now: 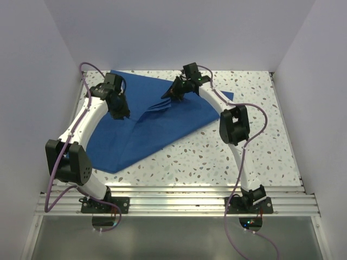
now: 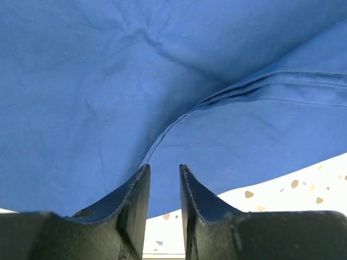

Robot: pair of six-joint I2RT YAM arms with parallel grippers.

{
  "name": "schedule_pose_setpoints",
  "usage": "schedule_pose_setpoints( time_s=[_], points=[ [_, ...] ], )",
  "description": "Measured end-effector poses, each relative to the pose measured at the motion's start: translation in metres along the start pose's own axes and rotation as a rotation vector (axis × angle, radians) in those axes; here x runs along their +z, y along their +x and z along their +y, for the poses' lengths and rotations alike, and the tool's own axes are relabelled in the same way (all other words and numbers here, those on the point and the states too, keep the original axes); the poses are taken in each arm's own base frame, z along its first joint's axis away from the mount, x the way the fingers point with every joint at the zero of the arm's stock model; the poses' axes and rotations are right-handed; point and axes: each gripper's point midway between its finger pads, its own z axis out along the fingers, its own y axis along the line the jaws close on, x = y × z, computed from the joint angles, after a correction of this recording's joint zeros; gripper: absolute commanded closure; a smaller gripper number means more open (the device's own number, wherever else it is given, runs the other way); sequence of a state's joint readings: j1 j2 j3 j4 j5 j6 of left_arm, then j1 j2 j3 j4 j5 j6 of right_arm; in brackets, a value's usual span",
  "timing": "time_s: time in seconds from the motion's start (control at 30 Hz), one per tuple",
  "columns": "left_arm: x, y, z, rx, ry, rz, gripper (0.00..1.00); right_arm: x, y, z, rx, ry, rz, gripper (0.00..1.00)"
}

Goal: Prepare the surgical pack

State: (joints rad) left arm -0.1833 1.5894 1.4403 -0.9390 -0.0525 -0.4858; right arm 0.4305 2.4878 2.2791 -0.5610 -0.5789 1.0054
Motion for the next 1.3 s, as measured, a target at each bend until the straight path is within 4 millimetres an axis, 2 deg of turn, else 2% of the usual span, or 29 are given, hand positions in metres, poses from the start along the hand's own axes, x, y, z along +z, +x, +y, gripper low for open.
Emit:
schedule_pose_setpoints(
  time_s=[0.23,0.53,0.8,1.07,1.3],
  points=[
    [0.000,0.000,0.001,-0.003,-0.001,0.001,0.67,0.006,-0.003,0.002,0.014,-0.020,-0.005,1.00],
    [0.000,-0.001,0.002,-0.005,-0.002,0.000,0.67,0.015,-0.016,0.015,0.042,-0.081,-0.031,1.00],
    [0.000,-0.001,0.002,-0.005,-0.002,0.000,0.67,0.028,-0.021,0.003,0.090,-0.068,-0.045,1.00],
    [0.000,-0.001,0.002,-0.006,-0.003,-0.001,0.67,0.028,-0.030,0.001,0.104,-0.058,-0.084,1.00],
    [0.002,0.001,0.003,-0.005,-0.006,0.006,0.67,0.021,-0.048,-0.005,0.135,-0.055,-0.125,1.00]
  ],
)
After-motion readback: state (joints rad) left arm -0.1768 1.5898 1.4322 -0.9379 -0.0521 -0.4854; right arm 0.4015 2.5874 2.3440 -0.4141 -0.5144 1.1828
